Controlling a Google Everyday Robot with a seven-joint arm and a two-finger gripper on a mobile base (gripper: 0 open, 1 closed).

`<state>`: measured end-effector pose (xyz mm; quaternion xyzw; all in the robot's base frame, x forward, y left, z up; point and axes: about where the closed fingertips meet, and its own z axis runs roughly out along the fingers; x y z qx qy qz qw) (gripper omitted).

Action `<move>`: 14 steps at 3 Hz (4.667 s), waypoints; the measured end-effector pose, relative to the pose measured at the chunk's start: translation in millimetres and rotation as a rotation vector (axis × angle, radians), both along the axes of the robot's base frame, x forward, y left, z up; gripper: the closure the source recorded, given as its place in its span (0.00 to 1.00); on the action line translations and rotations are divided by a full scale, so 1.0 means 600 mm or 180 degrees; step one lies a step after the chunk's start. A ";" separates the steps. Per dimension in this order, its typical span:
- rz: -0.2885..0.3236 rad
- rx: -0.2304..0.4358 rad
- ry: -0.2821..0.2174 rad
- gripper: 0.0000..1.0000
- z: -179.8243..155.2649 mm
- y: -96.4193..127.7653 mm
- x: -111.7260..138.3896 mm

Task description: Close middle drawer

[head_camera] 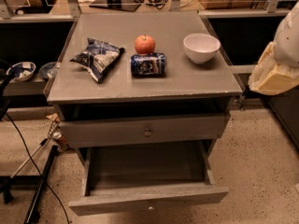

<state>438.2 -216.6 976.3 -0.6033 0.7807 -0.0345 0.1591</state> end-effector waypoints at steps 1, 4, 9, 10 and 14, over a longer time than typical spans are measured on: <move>0.0000 0.0000 0.0000 0.96 0.000 0.000 0.000; -0.0245 0.0121 0.0205 1.00 -0.126 0.004 -0.030; -0.0435 0.0420 0.0814 1.00 -0.365 0.060 -0.083; -0.0488 0.0578 0.0999 1.00 -0.432 0.082 -0.095; -0.0689 0.0787 0.1170 1.00 -0.601 0.131 -0.086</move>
Offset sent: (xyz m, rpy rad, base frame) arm -0.0040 0.0021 -0.0095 -0.0023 0.0012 -0.0078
